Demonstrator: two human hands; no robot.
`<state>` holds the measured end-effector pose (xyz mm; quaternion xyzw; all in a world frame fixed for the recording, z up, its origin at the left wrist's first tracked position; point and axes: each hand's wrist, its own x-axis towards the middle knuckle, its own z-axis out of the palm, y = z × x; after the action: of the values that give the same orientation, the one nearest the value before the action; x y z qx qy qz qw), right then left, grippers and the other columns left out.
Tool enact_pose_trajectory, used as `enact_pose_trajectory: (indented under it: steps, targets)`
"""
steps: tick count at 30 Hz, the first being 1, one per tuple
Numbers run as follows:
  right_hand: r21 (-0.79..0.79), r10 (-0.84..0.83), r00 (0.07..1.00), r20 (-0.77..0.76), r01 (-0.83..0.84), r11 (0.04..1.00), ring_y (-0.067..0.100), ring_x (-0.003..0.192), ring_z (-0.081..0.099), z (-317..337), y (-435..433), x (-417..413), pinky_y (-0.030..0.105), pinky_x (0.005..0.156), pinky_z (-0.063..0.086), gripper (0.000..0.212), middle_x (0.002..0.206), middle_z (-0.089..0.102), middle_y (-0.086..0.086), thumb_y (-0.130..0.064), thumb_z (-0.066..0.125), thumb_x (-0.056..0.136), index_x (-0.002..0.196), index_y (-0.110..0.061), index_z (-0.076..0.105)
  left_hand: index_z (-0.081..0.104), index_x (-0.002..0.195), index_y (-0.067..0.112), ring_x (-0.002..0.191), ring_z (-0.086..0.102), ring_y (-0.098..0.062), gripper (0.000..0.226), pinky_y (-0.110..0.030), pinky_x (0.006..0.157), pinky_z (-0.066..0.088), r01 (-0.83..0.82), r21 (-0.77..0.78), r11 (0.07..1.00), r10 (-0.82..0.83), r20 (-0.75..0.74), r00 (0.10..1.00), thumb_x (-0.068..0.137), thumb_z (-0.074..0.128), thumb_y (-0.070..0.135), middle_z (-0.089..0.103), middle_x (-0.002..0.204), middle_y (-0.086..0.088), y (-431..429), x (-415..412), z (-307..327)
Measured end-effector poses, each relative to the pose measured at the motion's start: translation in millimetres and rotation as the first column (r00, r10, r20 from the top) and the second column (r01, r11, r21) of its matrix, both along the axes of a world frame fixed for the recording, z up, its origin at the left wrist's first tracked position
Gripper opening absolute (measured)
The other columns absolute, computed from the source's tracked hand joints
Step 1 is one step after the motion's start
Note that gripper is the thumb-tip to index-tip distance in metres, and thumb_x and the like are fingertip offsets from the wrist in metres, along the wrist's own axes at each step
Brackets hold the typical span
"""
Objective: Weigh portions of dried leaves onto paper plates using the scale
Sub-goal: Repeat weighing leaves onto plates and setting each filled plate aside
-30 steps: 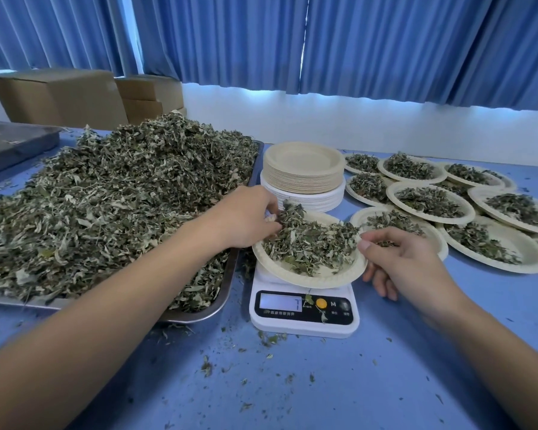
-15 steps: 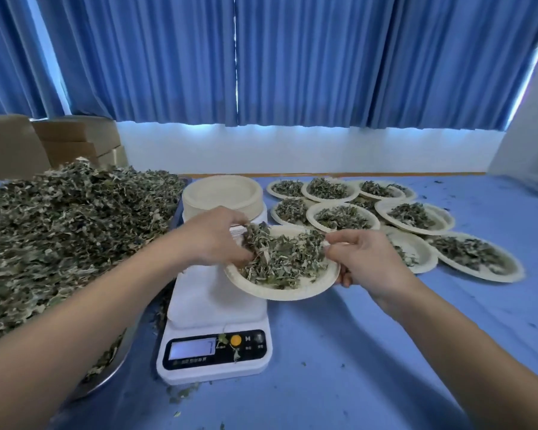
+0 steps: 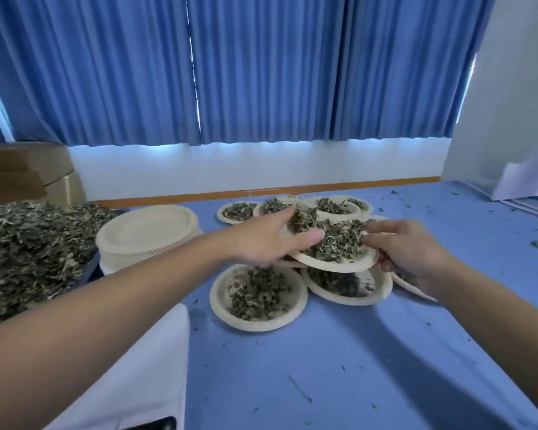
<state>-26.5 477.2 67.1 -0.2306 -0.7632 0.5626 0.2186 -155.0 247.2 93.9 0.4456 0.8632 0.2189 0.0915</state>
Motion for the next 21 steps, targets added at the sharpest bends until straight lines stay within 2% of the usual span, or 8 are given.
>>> enact_pose_trajectory:
  steps: [2, 4, 6, 8, 11, 15, 17, 21]
  targets:
    - [0.043, -0.03, 0.999, 0.042, 0.029, 0.999, 0.013, 0.033, 0.045, 7, 15, -15, 0.024, 0.039, 0.042, 0.022, 0.045, 0.057, 0.0, -0.004, 0.069, 0.093, 0.115, -0.003, 0.067, 0.0, 0.161, 0.028, 0.152, 0.021, -0.015, 0.141, -0.031, 0.119, 0.021, 0.003, -0.024, 1.0, -0.002, 0.022, 1.0, 0.051, 0.039, 0.107, 0.015, 0.167, 0.007, 17, -15, -1]
    - [0.064, -0.049, 0.996, 0.076, 0.044, 0.997, 0.013, 0.032, 0.044, 16, 26, -34, 0.024, 0.04, 0.042, 0.018, 0.041, 0.056, 0.001, -0.004, 0.068, 0.095, 0.112, -0.005, 0.066, -0.003, 0.161, 0.028, 0.152, 0.022, -0.017, 0.149, -0.029, 0.116, 0.024, -0.014, -0.065, 0.998, 0.013, -0.017, 1.0, 0.045, 0.049, 0.105, 0.01, 0.168, 0.007, 31, -32, 0]
    - [0.076, -0.057, 0.993, 0.105, 0.05, 0.996, 0.011, 0.028, 0.045, 25, 34, -54, 0.02, 0.033, 0.038, 0.012, 0.039, 0.056, 0.002, -0.001, 0.064, 0.097, 0.107, -0.006, 0.063, 0.0, 0.161, 0.027, 0.151, 0.026, -0.02, 0.149, -0.026, 0.111, 0.026, -0.028, -0.074, 0.997, 0.025, -0.033, 0.999, 0.045, 0.059, 0.1, 0.015, 0.168, 0.005, 43, -50, 1]
    - [0.088, -0.07, 0.987, 0.142, 0.058, 0.994, 0.01, 0.026, 0.045, 30, 41, -76, 0.017, 0.03, 0.034, 0.007, 0.038, 0.056, 0.003, 0.001, 0.061, 0.098, 0.098, -0.006, 0.061, 0.01, 0.16, 0.022, 0.148, 0.032, -0.022, 0.141, -0.033, 0.118, 0.029, -0.031, -0.041, 0.999, 0.031, -0.003, 1.0, 0.052, 0.069, 0.091, 0.026, 0.165, 0.001, 55, -70, 1]
    - [0.133, -0.096, 0.973, 0.21, 0.069, 0.989, 0.011, 0.025, 0.041, 29, 52, -109, 0.015, 0.03, 0.032, 0.016, 0.04, 0.056, 0.007, 0.001, 0.059, 0.1, 0.084, -0.002, 0.062, 0.022, 0.156, 0.019, 0.141, 0.041, -0.021, 0.128, -0.041, 0.118, 0.035, -0.058, 0.013, 0.998, 0.057, 0.053, 0.997, 0.058, 0.08, 0.077, 0.039, 0.158, 0.002, 70, -95, -6]
    - [0.193, -0.115, 0.954, 0.278, 0.062, 0.979, 0.017, 0.029, 0.041, 22, 64, -149, 0.015, 0.031, 0.031, 0.005, 0.057, 0.055, 0.012, 0.001, 0.058, 0.1, 0.098, -0.002, 0.06, 0.034, 0.149, 0.019, 0.132, 0.049, -0.019, 0.113, -0.03, 0.11, 0.038, -0.076, 0.061, 0.995, 0.072, 0.062, 0.995, 0.06, 0.083, 0.069, 0.051, 0.145, 0.005, 85, -121, -16]
    - [0.208, -0.135, 0.946, 0.295, 0.074, 0.975, 0.017, 0.029, 0.043, 16, 71, -166, 0.017, 0.032, 0.033, 0.004, 0.056, 0.058, 0.014, 0.0, 0.058, 0.1, 0.098, -0.001, 0.061, 0.043, 0.144, 0.02, 0.129, 0.054, -0.019, 0.104, -0.034, 0.112, 0.039, -0.062, 0.075, 0.995, 0.055, 0.094, 0.994, 0.06, 0.084, 0.064, 0.057, 0.14, 0.005, 92, -132, -18]
    - [0.42, -0.153, 0.915, 0.373, -0.02, 0.907, 0.02, 0.051, 0.054, 8, 78, -184, 0.028, 0.045, 0.043, 0.011, 0.071, 0.06, 0.013, -0.003, 0.061, 0.096, 0.086, -0.006, 0.059, 0.035, 0.151, 0.013, 0.137, 0.046, -0.027, 0.111, -0.03, 0.111, 0.032, -0.093, 0.004, 0.996, 0.093, 0.072, 0.993, 0.065, 0.082, 0.065, 0.047, 0.151, -0.003, 103, -145, -28]
